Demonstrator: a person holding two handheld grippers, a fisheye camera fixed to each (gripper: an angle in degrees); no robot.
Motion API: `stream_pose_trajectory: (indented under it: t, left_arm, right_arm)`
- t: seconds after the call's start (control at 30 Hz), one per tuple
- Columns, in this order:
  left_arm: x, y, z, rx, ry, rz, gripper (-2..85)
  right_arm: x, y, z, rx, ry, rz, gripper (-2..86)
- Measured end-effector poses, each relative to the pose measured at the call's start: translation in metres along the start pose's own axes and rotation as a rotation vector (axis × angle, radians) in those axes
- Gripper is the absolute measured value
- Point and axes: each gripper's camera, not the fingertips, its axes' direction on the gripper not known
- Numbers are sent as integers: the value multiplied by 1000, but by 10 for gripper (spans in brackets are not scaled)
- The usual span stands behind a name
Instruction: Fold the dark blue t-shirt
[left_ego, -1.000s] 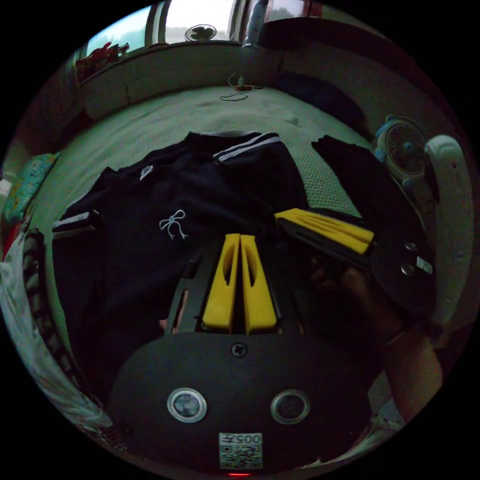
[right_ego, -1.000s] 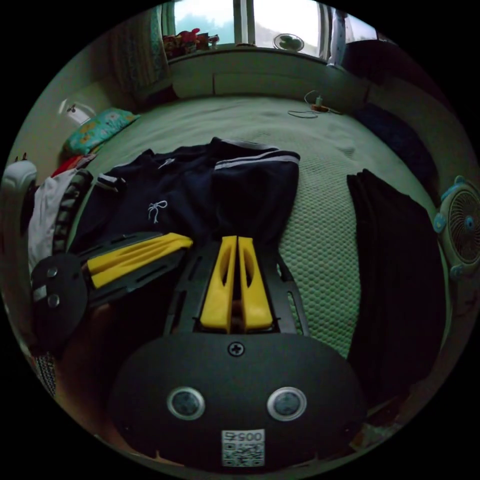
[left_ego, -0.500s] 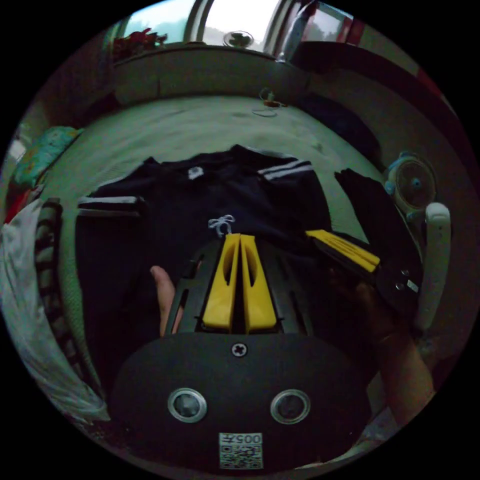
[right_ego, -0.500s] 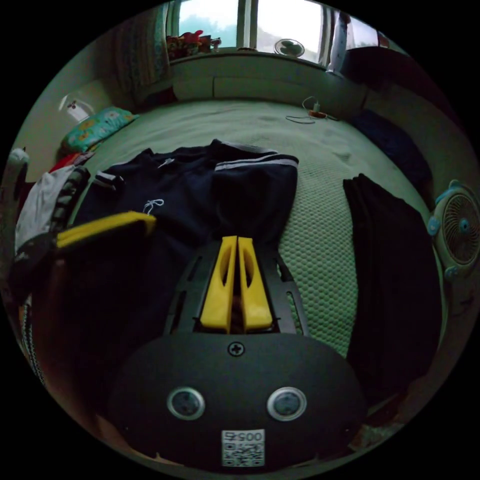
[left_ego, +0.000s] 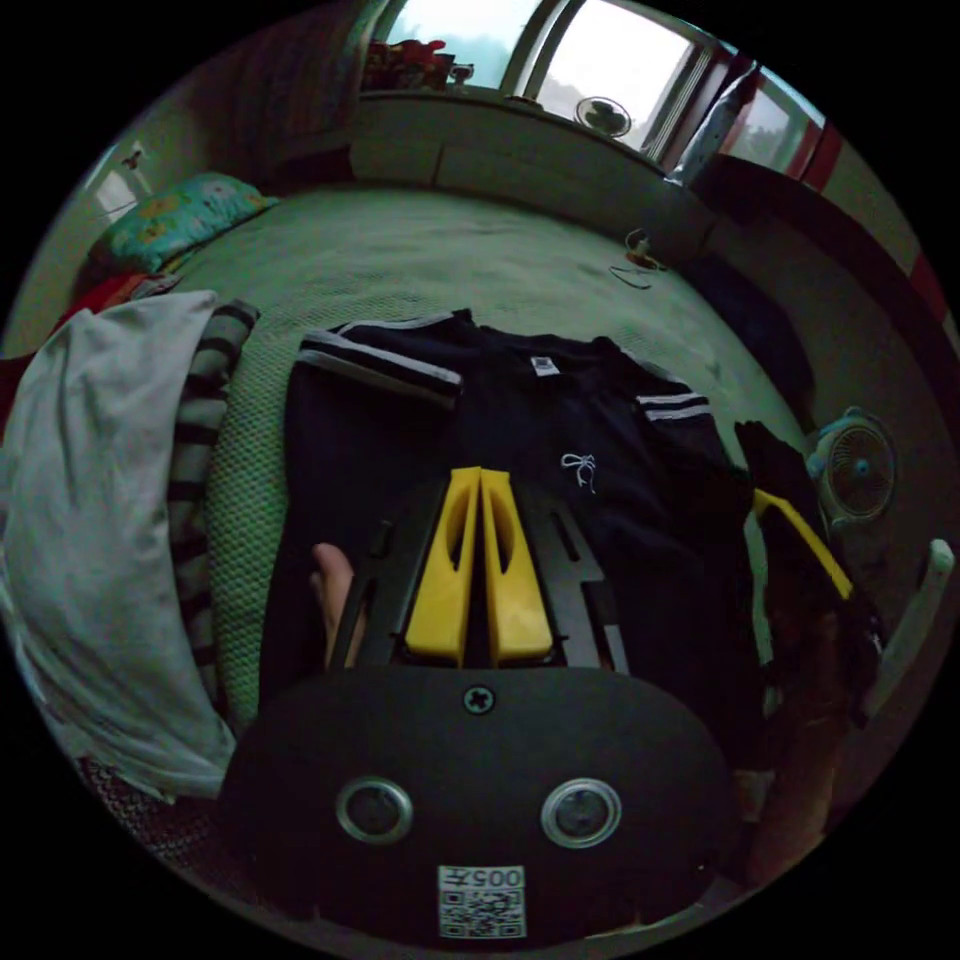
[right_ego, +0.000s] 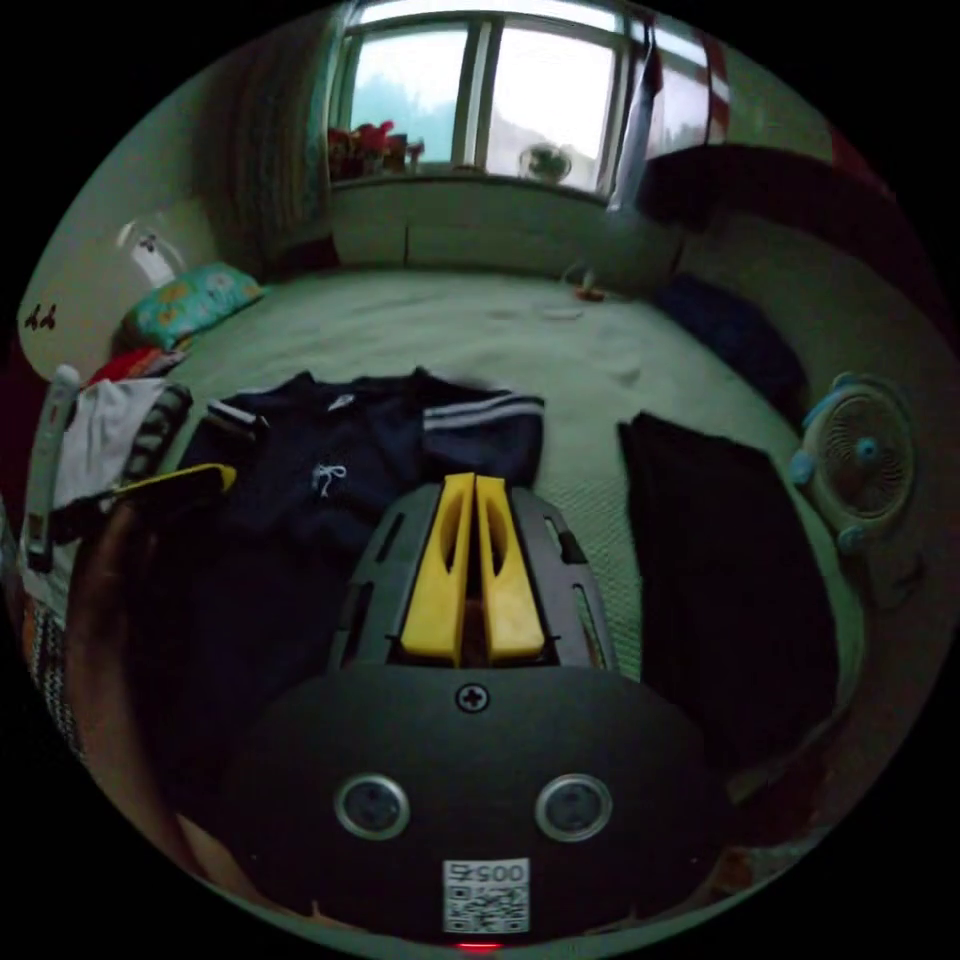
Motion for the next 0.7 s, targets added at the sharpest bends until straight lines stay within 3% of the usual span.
stream_pose_trajectory:
  t: [0.2, 0.27, 0.43, 0.7]
  left_arm:
    - [-14, 26, -27, -140, 15, 107, -4]
    - [-22, 53, -47, -173, -57, 165, -4]
    - [-54, 109, -82, -269, -109, 171, -4]
    - [-89, 152, -134, -267, -117, 129, -4]
  right_arm:
    - [10, 48, -41, -135, 51, -44, -10]
    - [21, 67, -53, -160, 74, -26, -10]
    - [57, 112, -68, -343, -15, 82, -11]
    - [90, 152, -106, -335, -30, 137, -11]
